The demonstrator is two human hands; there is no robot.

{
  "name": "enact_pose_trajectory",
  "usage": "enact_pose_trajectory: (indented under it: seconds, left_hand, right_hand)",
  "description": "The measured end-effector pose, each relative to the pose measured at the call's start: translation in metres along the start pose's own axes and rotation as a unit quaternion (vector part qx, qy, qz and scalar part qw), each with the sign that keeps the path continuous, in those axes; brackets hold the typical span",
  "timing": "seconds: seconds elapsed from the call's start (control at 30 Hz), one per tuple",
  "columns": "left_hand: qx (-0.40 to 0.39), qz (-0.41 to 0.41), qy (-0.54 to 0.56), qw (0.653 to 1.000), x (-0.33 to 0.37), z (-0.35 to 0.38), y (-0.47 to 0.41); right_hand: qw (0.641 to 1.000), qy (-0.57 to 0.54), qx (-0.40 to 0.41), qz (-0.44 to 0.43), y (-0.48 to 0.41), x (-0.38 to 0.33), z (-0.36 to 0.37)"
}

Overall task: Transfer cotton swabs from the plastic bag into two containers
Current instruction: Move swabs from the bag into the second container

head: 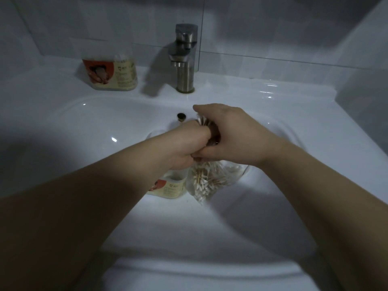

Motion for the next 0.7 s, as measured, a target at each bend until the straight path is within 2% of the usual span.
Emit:
enact_pose_trajectory:
  seconds: [0.2,0.4,0.47,0.57,0.63,0.7]
  left_hand:
    - [0.005,-0.015,0.038,0.999,0.001,0.000,0.003]
    - [0.021,-0.011,0.035,0.999,0.001,-0.004,-0.002]
    - [0.047,-0.017,0.053,0.997,0.001,-0.006,-0.003]
    - [0.119,-0.035,0.059,0.991,-0.001,-0.018,-0.007]
    - [0.143,-0.034,0.046,0.988,-0.002,-0.025,-0.008]
    - [0.145,-0.027,0.013,0.989,-0.003,-0.029,-0.008]
  right_hand:
    - [0.999,0.018,-0.027,-0.023,0.002,-0.003,0.004]
    - [1.000,-0.007,-0.010,-0.008,0.001,-0.002,0.001]
    - [1.000,-0.023,-0.011,0.017,0.003,0.001,-0.004]
    - [0.992,-0.078,0.009,0.098,0.007,0.011,-0.014]
    - [0.990,-0.050,0.044,0.125,0.008,0.017,-0.022]
    - [0.989,0.003,0.030,0.145,0.006,0.022,-0.022]
Point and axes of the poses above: each hand's wrist, its own y-axis away from the middle knuckle, its own z-axis out of the palm, x = y × z, the point moved 5 cm from there along -y, towards the middle knuckle, and after that the axes turned 10 degrees about z, right-handed, at the moved point
